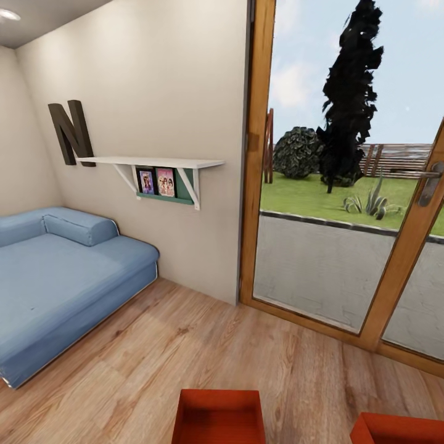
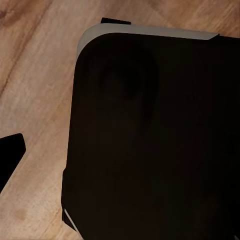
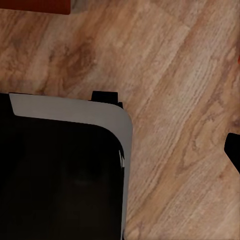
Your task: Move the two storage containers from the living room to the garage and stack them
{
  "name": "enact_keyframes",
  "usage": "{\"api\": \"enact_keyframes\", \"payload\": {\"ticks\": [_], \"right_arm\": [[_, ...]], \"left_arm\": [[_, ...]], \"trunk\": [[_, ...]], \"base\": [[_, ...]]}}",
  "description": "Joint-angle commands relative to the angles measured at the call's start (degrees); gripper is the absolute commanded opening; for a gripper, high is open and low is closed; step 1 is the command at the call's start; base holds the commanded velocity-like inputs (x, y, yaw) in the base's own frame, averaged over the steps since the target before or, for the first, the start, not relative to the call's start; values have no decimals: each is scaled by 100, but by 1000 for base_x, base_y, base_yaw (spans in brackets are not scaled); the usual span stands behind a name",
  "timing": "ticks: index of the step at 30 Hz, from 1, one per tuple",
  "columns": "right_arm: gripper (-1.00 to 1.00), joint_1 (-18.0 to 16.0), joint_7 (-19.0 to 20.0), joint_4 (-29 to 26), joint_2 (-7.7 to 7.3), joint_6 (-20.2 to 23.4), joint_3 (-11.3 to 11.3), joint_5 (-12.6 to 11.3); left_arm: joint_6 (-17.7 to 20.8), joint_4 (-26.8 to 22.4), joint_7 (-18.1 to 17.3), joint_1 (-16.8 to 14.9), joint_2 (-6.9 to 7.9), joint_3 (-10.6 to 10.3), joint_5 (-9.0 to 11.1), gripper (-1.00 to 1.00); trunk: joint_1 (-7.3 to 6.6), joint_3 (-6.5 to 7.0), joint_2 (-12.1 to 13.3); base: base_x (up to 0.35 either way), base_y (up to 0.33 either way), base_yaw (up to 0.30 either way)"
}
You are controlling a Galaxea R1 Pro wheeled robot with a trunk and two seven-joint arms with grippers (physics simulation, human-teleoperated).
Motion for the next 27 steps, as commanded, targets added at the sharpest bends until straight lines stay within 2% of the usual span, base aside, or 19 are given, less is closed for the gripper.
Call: {"api": "enact_keyframes", "payload": {"ticks": [1, 16, 27], "right_arm": [[100, -2, 11, -8, -5, -14, 40, -61], [100, -2, 19, -8, -7, 19, 32, -83], [100, -2, 19, -8, -8, 47, 27, -81]], "left_arm": [[-14, 0, 4, -2, -1, 3, 42, 100], [-14, 0, 4, -2, -5, 10, 42, 100], [-71, 0, 4, -2, 16, 13, 176, 100]], "trunk": [[0, -6, -3], [0, -6, -3], [0, -6, -3]], "base": [[0, 0, 0], [0, 0, 0], [0, 0, 0]]}}
